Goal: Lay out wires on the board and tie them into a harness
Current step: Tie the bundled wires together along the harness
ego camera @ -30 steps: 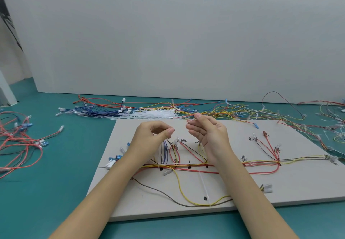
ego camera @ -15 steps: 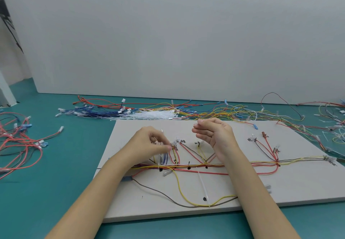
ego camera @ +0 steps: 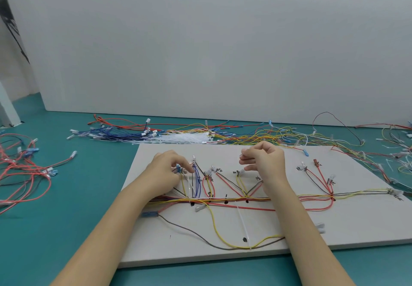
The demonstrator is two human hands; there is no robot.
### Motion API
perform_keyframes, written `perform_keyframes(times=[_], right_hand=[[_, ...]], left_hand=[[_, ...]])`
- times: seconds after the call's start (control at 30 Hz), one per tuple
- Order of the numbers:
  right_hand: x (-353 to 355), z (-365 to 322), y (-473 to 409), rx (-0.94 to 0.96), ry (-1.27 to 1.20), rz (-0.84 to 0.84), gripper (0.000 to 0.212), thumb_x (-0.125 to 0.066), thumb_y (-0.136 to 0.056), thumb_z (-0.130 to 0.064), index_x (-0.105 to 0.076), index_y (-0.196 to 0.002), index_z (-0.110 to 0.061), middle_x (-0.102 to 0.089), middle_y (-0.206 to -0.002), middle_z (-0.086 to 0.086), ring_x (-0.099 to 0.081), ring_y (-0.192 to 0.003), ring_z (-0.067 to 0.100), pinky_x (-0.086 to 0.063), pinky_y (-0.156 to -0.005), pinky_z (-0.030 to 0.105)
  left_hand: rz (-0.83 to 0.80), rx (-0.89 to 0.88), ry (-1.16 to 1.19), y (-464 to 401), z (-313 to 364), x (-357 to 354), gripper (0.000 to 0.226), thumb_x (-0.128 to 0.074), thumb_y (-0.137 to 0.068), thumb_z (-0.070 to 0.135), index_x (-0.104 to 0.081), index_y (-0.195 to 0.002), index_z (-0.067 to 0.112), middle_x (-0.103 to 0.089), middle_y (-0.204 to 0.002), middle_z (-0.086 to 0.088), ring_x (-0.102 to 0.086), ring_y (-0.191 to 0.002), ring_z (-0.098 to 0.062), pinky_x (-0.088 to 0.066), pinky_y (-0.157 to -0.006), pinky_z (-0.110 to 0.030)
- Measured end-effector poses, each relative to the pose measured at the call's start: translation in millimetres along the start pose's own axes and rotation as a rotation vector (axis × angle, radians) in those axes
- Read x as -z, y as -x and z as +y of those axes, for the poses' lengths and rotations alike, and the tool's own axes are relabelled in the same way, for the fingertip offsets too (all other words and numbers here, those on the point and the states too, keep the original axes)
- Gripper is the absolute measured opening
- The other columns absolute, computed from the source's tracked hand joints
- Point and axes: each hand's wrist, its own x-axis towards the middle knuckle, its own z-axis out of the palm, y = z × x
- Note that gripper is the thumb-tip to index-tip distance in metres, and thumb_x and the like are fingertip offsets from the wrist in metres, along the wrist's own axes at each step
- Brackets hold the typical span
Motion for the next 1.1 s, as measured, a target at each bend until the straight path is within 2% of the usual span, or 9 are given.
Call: perform_keyframes(times=[0.1,0.2,0.27,0.37,0.47,0.67,0.87,1.0,1.1], right_hand=[[1.2,0.5,-1.2,0.02,0.032,0.011,0.012,-0.067,-0.079,0.005,-0.061,-0.071,-0.002,-0.07,-0.064,0.013,-0.069,-0.057,0.023,-0.051,-0.046,0.024],[2.8,1.8,-2.3,0.039,0.098,0.013,0.01,-0.067,-0.078,0.005,-0.061,-0.071,-0.001,-0.069,-0.063,0.013,-0.068,-0.057,0.021,-0.051,-0.046,0.024],[1.3,2.8,-1.5,0.048,0.153,-0.005,0.011,-0.067,-0.077,0.006,-0.06,-0.071,0.0,-0.068,-0.063,0.013,-0.066,-0.054,0.019,-0.051,-0.045,0.024],[-1.5,4.9,0.4,0.043,0.21,-0.039,0.012,-0.067,-0.077,0.006,-0.059,-0.071,0.0,-0.068,-0.066,0.017,-0.066,-0.054,0.02,-0.05,-0.044,0.023],[-0.8,6.5,2.6,0.026,0.239,-0.084,0.011,-0.066,-0.079,0.006,-0.059,-0.073,0.0,-0.069,-0.068,0.018,-0.066,-0.055,0.02,-0.049,-0.044,0.022],[3.3,7.0,8.1,0.06,0.276,-0.107,0.013,-0.069,-0.077,0.004,-0.06,-0.072,-0.004,-0.07,-0.069,0.016,-0.06,-0.049,0.009,-0.042,-0.043,0.015],[-0.7,7.3,10.9,-0.035,0.329,-0.204,0.013,-0.072,-0.077,-0.002,-0.06,-0.074,-0.002,-0.073,-0.068,0.008,-0.063,-0.053,0.012,-0.045,-0.046,0.023],[1.8,4.2,11.2,-0.06,0.305,-0.218,0.015,-0.073,-0.077,-0.001,-0.058,-0.073,-0.002,-0.073,-0.067,0.009,-0.062,-0.052,0.012,-0.044,-0.046,0.023],[-0.1,4.5,12.7,-0.092,0.291,-0.266,0.019,-0.074,-0.075,-0.002,-0.057,-0.068,-0.004,-0.073,-0.068,0.01,-0.061,-0.051,0.012,-0.04,-0.043,0.021]], left_hand=[[0.047,-0.013,0.097,0.3,3.3,-1.4,0.054,-0.04,-0.082,-0.003,-0.07,-0.062,0.038,-0.058,-0.103,0.006,-0.042,-0.11,-0.017,-0.037,-0.099,-0.041],[0.083,-0.053,0.228,4.9,10.6,-10.9,0.034,-0.039,-0.07,0.03,-0.069,-0.054,0.034,-0.058,-0.098,0.016,-0.034,-0.107,-0.002,-0.034,-0.094,-0.034],[0.069,-0.068,0.139,6.5,10.0,-18.1,0.024,-0.05,-0.068,0.047,-0.07,-0.06,0.036,-0.056,-0.098,0.024,-0.03,-0.106,0.007,-0.032,-0.092,-0.03],[0.011,-0.072,-0.102,5.6,2.8,-24.7,0.012,-0.07,-0.071,0.041,-0.068,-0.061,0.037,-0.053,-0.098,0.027,-0.032,-0.104,-0.003,-0.032,-0.091,-0.031],[-0.027,-0.041,-0.061,5.0,1.7,-23.4,0.01,-0.076,-0.069,0.038,-0.07,-0.064,0.045,-0.053,-0.097,0.025,-0.03,-0.103,-0.006,-0.032,-0.089,-0.029],[-0.029,-0.034,-0.041,4.1,3.2,-22.5,0.021,-0.078,-0.065,0.041,-0.068,-0.068,0.059,-0.052,-0.097,0.025,-0.032,-0.103,-0.006,-0.031,-0.084,-0.027],[-0.013,-0.033,-0.104,6.9,5.6,-23.3,0.015,-0.078,-0.064,0.054,-0.064,-0.066,0.054,-0.047,-0.097,0.028,-0.031,-0.103,-0.009,-0.035,-0.089,-0.031],[0.028,-0.039,-0.168,9.6,12.7,-28.2,0.016,-0.077,-0.066,0.058,-0.066,-0.064,0.047,-0.05,-0.099,0.023,-0.03,-0.102,-0.009,-0.029,-0.085,-0.032],[0.048,-0.045,-0.139,12.5,15.8,-29.5,0.018,-0.079,-0.066,0.057,-0.065,-0.059,0.049,-0.05,-0.099,0.024,-0.029,-0.104,-0.006,-0.026,-0.087,-0.031]])
